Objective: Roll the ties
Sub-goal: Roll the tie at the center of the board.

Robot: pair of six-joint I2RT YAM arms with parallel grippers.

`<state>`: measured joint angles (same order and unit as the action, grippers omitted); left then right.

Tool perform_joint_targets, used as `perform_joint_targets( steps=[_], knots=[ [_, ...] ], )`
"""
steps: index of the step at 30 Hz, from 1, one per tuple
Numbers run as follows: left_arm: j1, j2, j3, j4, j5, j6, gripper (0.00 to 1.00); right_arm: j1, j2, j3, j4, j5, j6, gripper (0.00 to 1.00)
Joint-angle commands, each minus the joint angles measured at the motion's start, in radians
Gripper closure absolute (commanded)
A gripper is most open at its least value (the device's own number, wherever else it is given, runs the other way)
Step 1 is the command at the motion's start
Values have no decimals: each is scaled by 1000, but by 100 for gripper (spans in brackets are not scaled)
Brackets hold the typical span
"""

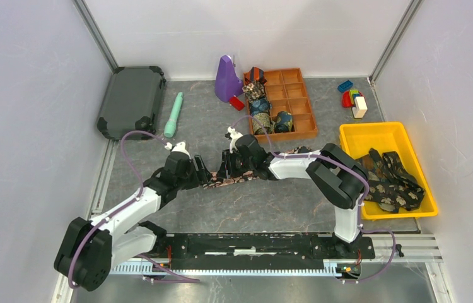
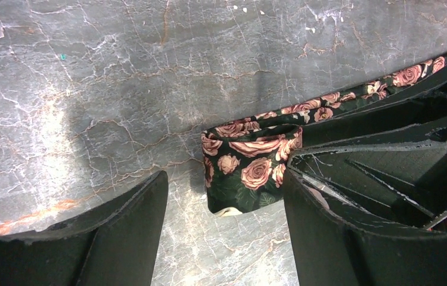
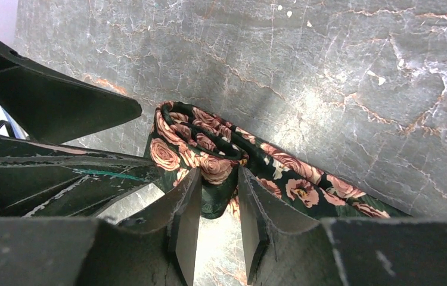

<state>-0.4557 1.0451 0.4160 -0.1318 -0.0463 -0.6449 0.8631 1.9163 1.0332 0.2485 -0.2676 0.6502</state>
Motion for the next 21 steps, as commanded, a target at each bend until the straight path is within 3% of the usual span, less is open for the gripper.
perform_joint_targets(
  steps=[1, 21],
  knots=[
    [5, -30, -15, 24, 12, 19, 23, 3, 19, 11, 27, 19, -27, 65],
    [5, 13, -47, 127, 100, 19, 27, -24, 63, -42, 64, 5, -46, 68]
  ],
)
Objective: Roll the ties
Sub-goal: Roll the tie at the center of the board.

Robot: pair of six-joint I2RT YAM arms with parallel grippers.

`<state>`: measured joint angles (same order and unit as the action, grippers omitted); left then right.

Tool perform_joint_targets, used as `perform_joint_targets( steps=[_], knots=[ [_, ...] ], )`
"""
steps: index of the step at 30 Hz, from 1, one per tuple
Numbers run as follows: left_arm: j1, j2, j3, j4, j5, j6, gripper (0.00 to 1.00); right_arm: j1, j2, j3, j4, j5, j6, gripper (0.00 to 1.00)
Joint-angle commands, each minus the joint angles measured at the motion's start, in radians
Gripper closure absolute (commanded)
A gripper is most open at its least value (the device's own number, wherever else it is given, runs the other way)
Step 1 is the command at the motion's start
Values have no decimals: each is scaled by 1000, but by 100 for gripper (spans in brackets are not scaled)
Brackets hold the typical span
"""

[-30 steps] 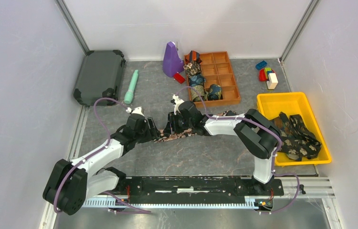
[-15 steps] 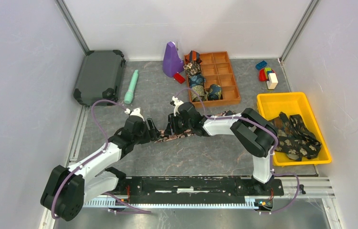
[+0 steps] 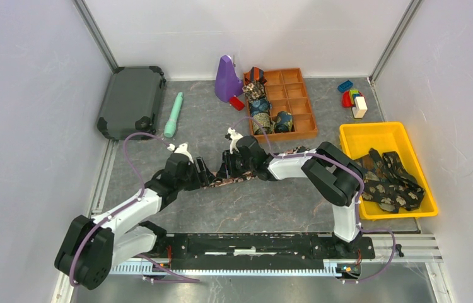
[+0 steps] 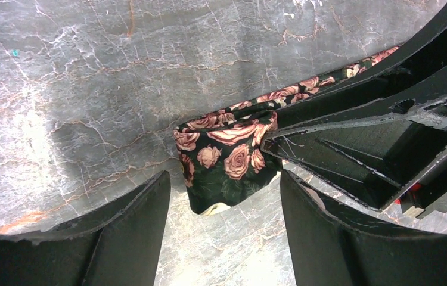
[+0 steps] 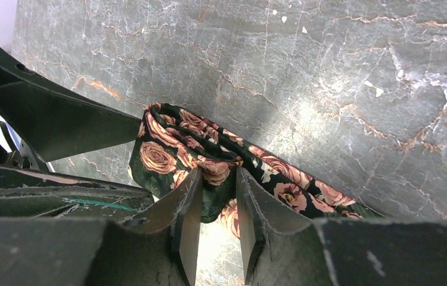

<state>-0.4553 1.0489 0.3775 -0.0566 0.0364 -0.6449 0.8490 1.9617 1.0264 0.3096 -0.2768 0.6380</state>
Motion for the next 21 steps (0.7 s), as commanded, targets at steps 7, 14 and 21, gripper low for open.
perform_joint_targets(
  steps=[7, 14, 21],
  knots=[
    [9, 17, -19, 87, -8, -10, 28, -19, 19, -66, 24, 6, -38, 72],
    [14, 34, -48, 182, -20, -97, 32, -19, 31, -76, 42, -1, -31, 74],
    [28, -2, -92, 189, -59, -177, 34, -19, 31, -86, 51, -3, -32, 75]
  ],
)
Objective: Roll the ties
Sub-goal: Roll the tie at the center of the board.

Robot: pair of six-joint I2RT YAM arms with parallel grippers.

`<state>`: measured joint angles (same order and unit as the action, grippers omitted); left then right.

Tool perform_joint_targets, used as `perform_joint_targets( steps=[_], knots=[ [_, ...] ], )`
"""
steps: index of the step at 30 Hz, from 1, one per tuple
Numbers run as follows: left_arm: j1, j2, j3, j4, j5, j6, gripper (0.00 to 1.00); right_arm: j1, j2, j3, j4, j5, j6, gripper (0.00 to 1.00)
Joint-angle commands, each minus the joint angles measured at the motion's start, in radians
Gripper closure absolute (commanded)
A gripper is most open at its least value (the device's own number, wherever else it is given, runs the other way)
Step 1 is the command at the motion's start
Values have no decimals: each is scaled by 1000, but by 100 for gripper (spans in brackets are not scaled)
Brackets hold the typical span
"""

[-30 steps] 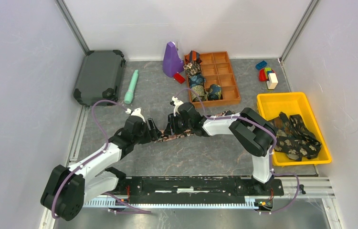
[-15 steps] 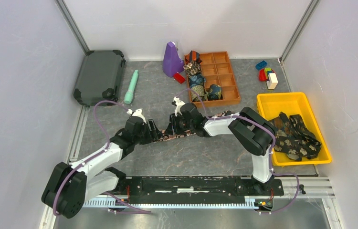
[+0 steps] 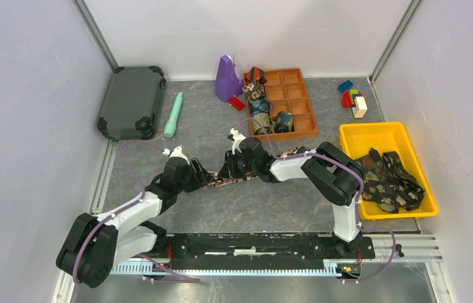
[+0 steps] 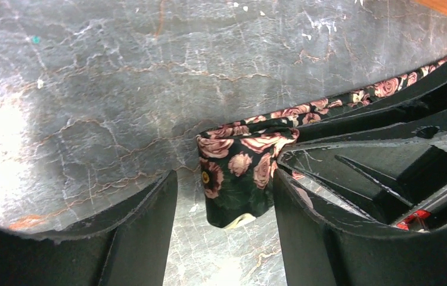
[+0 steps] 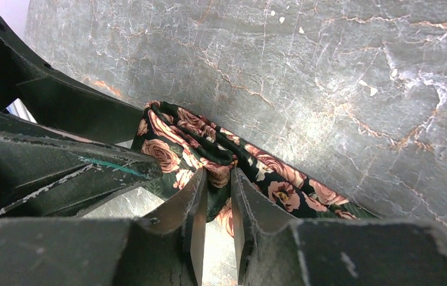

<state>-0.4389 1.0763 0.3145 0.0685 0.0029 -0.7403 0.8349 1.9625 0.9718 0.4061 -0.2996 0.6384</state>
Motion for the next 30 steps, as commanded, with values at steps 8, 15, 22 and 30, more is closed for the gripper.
perform_joint_targets(
  steps=[8, 15, 22, 30],
  knots=[
    [26, -8, -85, 174, 48, -140, 37, -6, 33, -35, -46, 20, -31, 77],
    [30, 19, -115, 244, 62, -213, 42, -5, 29, -35, -49, 20, -34, 77],
    [31, 69, -129, 322, 86, -235, 47, -5, 28, -36, -47, 16, -35, 78],
    [30, 87, -116, 332, 91, -199, 64, -5, 4, -35, -58, 2, -40, 79]
  ],
)
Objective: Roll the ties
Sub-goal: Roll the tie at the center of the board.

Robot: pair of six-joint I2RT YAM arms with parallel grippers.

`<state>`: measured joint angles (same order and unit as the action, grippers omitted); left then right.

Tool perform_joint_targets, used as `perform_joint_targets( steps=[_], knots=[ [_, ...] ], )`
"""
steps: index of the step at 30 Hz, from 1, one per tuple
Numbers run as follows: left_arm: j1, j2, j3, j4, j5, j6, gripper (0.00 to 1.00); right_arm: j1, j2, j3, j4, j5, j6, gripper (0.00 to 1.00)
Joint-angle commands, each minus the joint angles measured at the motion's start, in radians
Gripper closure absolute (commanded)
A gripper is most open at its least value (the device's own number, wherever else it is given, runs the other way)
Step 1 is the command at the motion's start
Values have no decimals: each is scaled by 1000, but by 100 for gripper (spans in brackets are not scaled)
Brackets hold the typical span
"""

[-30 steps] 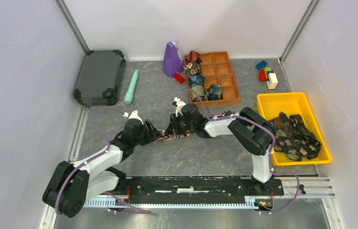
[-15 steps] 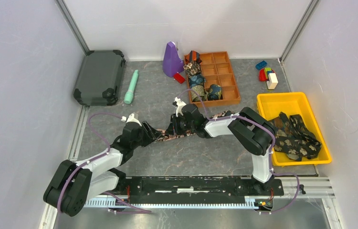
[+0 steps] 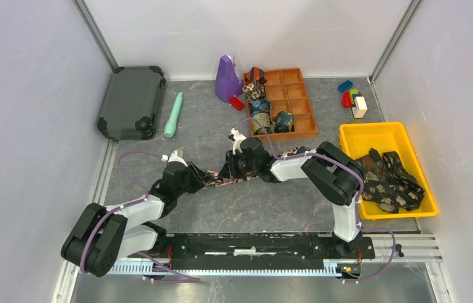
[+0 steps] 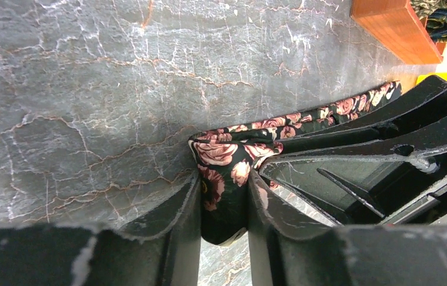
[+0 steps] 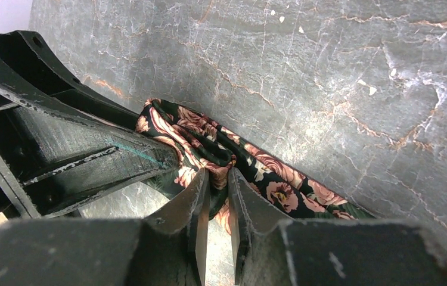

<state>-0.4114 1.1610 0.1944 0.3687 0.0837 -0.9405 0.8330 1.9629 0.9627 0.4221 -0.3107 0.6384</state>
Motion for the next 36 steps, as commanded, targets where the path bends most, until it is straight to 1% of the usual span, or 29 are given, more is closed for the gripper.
perform_joint_targets(
  steps=[1, 3, 8, 13, 17, 21, 28, 36],
  knots=[
    [3, 0, 7, 18, 9, 12, 66, -3, -5, -25, -76, 11, -40, 78],
    [2, -11, 13, -3, 3, 29, 69, -3, -21, -24, -82, 4, -44, 77],
    [2, -48, 50, -103, -5, 83, 74, -11, -71, 5, -141, -20, -78, 67],
    [2, -84, 95, -215, -12, 147, 76, -45, -165, -29, -173, -2, -103, 64],
    [3, -98, 115, -258, -9, 176, 76, -85, -210, -66, -179, 21, -119, 64],
    [2, -106, 120, -272, -5, 186, 76, -109, -204, -87, -184, 38, -136, 66],
    [2, -115, 129, -288, 1, 196, 77, -114, -182, -170, -158, 72, -137, 70],
    [3, -128, 143, -324, -15, 219, 77, -96, -218, -251, -137, 109, -85, 71]
  ],
)
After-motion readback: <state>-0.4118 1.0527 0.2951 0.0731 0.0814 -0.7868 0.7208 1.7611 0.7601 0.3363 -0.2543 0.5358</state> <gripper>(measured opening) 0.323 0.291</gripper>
